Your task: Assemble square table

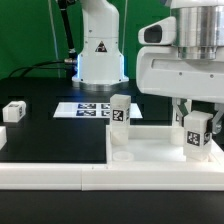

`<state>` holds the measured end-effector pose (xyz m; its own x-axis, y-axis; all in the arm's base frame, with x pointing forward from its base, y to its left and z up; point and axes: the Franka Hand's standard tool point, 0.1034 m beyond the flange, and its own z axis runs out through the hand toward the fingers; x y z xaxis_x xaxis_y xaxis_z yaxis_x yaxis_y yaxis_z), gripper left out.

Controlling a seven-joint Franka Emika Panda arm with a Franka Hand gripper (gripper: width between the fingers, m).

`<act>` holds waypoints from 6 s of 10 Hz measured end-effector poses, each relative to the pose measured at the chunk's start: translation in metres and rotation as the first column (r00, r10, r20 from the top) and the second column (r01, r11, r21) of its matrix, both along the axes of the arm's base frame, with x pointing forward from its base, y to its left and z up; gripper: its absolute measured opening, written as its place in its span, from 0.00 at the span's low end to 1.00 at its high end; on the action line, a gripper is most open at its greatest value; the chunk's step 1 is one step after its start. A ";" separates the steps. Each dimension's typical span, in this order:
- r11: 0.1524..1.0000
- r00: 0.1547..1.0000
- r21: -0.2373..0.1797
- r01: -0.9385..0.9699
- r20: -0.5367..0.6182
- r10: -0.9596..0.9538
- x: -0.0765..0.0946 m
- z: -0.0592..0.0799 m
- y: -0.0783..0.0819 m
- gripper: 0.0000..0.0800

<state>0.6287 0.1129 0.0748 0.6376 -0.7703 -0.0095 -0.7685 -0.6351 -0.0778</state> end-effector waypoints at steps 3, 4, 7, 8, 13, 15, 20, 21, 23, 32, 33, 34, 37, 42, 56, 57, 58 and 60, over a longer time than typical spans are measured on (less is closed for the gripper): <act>0.909 0.907 0.014 0.416 -0.080 -0.413 -0.002 0.003 0.001 0.37; 0.849 0.847 0.028 0.527 -0.099 -0.523 -0.002 0.003 0.002 0.37; 0.641 0.640 0.048 0.766 -0.155 -0.753 -0.001 0.002 0.005 0.37; 0.632 0.631 0.046 0.773 -0.157 -0.760 -0.002 0.002 0.007 0.37; 0.938 0.941 0.078 0.339 -0.032 -0.338 0.001 -0.002 0.017 0.78; 0.970 0.973 0.072 0.232 -0.017 -0.231 0.002 -0.002 0.014 0.81; 0.951 0.951 -0.007 -0.309 0.032 0.309 0.001 -0.003 0.016 0.81; 0.920 0.918 -0.027 -0.391 0.056 0.392 0.002 -0.007 0.016 0.81; 0.928 0.926 -0.025 -0.373 0.056 0.374 0.002 -0.006 0.015 0.81; 0.903 0.905 0.069 0.425 -0.028 -0.424 0.000 -0.007 0.003 0.37; 0.826 0.831 0.092 0.556 -0.061 -0.553 -0.001 -0.008 0.004 0.37; 0.749 0.757 0.106 0.654 -0.090 -0.647 -0.001 -0.008 0.006 0.37; 0.564 0.577 0.123 0.816 -0.148 -0.803 0.000 -0.008 0.007 0.37; 0.881 0.889 0.123 0.458 -0.041 -0.456 -0.001 -0.014 0.006 0.77; 0.998 0.997 0.066 -0.025 0.070 0.020 -0.002 -0.014 0.003 0.36; 0.995 0.996 0.076 0.064 0.059 -0.068 -0.002 -0.014 0.003 0.36; 0.989 0.991 0.083 0.121 0.051 -0.126 -0.002 -0.014 0.003 0.36; 0.932 0.936 0.101 0.349 -0.002 -0.351 -0.002 -0.013 0.004 0.36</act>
Offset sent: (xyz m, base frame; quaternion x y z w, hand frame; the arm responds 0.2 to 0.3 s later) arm 0.0011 0.0023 0.0021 -0.0009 -0.0480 0.3329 0.9417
